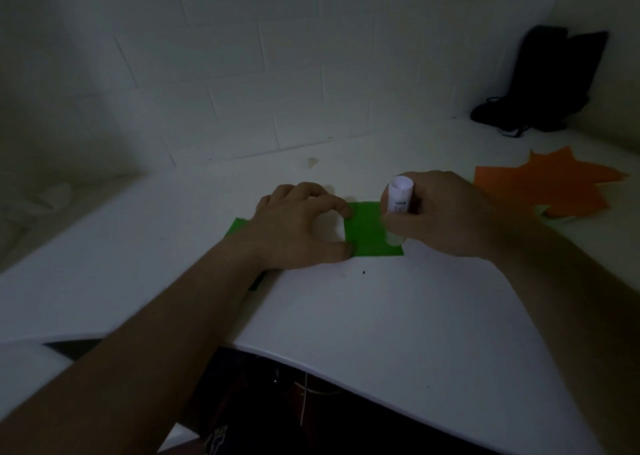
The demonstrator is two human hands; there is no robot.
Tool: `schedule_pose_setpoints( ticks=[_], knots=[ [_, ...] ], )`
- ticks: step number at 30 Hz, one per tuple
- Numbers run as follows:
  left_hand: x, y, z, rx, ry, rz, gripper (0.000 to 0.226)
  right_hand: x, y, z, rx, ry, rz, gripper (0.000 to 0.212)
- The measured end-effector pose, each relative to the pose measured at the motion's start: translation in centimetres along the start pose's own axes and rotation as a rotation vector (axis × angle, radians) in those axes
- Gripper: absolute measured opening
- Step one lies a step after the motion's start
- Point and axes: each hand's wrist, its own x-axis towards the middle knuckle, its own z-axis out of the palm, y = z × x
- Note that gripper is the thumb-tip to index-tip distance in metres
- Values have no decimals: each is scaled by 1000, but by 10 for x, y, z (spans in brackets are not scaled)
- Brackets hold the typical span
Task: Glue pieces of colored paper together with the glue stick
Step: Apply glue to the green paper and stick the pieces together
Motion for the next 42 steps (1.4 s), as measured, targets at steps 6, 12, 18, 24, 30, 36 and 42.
schedule_pose_setpoints(
  ticks=[6, 12, 18, 24, 30, 36, 42],
  knots=[
    [1, -1, 0, 23, -10, 2, 76, 1, 6, 1, -117, 50, -40, 13],
    [-2, 1, 2, 102, -11, 34, 78, 2, -7, 5, 53, 177, -45, 12],
    [-2, 0, 1, 130, -36, 35, 85, 4, -15, 20, 83, 117, -16, 10],
    [-2, 0, -5, 96, -86, 11, 94, 3, -17, 27, 99, 68, -51, 11],
    [-3, -3, -8, 95, -113, 21, 93, 5, -21, 31, 137, 73, -43, 14],
    [-2, -5, -8, 110, -112, 26, 102, 7, -26, 39, 198, 69, -45, 19],
    [-1, -5, -6, 109, -106, 19, 91, 10, -34, 41, 229, 54, -41, 9]
  ],
)
